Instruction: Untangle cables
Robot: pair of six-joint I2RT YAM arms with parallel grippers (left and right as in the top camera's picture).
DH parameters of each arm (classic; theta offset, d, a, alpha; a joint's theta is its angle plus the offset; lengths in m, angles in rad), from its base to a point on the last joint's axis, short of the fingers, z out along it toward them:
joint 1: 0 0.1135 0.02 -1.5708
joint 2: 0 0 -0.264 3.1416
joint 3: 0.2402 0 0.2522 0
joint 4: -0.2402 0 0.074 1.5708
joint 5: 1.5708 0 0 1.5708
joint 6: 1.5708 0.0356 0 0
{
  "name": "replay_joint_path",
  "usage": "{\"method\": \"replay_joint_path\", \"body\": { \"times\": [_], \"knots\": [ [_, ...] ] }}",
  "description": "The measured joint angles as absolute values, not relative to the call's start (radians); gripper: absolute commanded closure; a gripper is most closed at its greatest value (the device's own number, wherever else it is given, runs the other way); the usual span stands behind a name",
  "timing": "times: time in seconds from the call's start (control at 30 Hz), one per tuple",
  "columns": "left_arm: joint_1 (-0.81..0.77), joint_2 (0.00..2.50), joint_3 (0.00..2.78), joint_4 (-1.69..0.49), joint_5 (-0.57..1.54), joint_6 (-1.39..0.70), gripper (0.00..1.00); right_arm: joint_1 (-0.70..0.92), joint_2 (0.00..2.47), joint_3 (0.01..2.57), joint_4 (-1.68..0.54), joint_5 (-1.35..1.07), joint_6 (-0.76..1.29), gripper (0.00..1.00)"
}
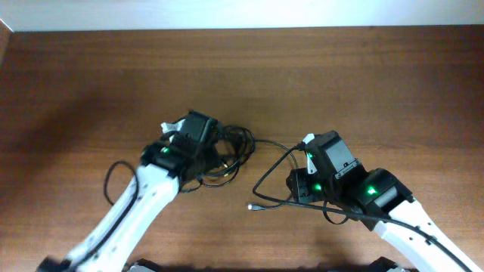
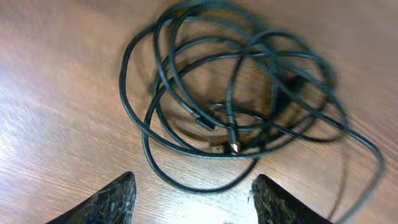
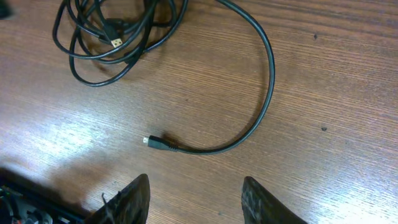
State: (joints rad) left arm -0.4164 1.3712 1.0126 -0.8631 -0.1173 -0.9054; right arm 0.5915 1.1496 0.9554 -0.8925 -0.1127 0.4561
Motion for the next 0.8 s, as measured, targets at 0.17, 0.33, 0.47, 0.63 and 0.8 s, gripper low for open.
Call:
{"method": "replay_joint_path", "body": {
  "times": [0.17,0.33,0.47,0.63,0.8],
  "knots": [
    [-0.416,1.574,1.013,-0.848,-0.047,-1.228,0.39,0.591,1.150,0.955,-0.920,-0.113,0.460,0.53],
    [-0.416,1.681,1.013,-0.789,0.002,-1.450,0.53,0.591,1.150,0.955,-0.931,-0.113,0.461,0.53],
    [-0.416,1.697,1.013,-0.788,0.005,-1.575,0.82,0.591,1.150,0.955,-0.931,-0.113,0.460,0.53],
    [-0.436,1.697,1.013,-0.775,-0.011,-1.639,1.00,0.591,1.150,0.955,-0.956,-0.113,0.463,0.59],
    [-0.450,1.697,1.013,-0.773,-0.063,-1.530,1.00,0.591,1.150,0.955,-1.000,-0.121,0.464,0.62]
  ]
}}
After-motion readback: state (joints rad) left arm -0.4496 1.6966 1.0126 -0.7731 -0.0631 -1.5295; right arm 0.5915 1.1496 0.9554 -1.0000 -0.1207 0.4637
